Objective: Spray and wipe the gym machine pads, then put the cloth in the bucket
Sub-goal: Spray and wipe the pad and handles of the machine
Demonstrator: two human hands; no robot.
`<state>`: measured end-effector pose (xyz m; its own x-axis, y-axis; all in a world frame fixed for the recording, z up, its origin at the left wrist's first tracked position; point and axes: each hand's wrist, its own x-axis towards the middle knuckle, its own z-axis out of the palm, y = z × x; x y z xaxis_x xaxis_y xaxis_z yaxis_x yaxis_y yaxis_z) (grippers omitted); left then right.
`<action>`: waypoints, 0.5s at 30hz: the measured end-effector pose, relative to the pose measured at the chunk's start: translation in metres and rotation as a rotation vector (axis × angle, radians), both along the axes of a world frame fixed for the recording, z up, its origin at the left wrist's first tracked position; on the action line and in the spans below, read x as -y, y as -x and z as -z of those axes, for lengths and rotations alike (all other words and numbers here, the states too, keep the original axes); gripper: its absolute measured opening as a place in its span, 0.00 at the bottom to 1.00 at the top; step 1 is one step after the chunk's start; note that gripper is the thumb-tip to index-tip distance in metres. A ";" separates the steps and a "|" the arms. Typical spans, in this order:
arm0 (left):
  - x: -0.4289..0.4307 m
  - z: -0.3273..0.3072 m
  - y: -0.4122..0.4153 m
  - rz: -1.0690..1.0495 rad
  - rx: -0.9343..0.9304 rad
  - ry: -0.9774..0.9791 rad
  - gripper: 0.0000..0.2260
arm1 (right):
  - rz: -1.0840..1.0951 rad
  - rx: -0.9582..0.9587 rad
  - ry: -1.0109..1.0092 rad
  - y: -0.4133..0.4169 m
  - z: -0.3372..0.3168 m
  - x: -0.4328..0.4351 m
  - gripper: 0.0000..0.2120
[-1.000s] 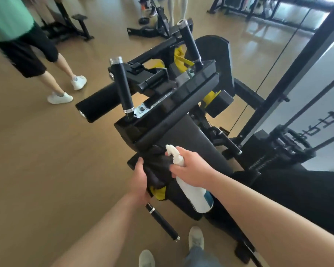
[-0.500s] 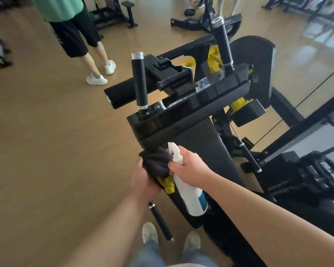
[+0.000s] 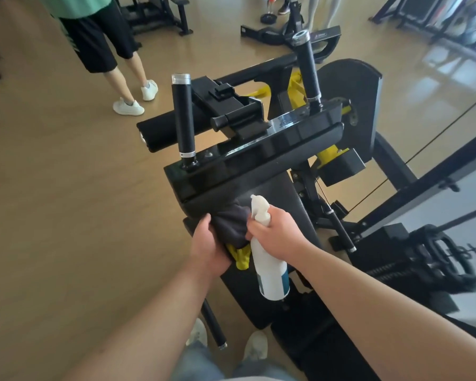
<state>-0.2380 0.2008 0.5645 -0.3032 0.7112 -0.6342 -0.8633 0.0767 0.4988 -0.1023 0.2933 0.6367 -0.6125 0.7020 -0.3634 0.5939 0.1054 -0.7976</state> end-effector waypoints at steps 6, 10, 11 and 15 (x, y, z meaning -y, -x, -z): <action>-0.018 -0.012 -0.015 0.058 0.026 -0.018 0.32 | 0.044 -0.055 0.022 -0.010 0.001 -0.014 0.09; -0.032 -0.012 -0.022 0.008 0.012 0.044 0.30 | 0.079 -0.064 -0.054 -0.018 0.003 -0.023 0.04; -0.035 -0.012 -0.024 0.013 0.015 0.055 0.30 | 0.075 -0.058 -0.074 -0.019 0.005 -0.026 0.04; -0.053 -0.014 -0.035 0.028 0.043 0.061 0.30 | 0.072 -0.096 -0.011 -0.024 0.008 -0.043 0.10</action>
<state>-0.2032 0.2537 0.5789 -0.2552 0.6790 -0.6883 -0.8809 0.1301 0.4550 -0.0783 0.3361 0.6291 -0.5916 0.7493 -0.2975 0.5215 0.0743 -0.8500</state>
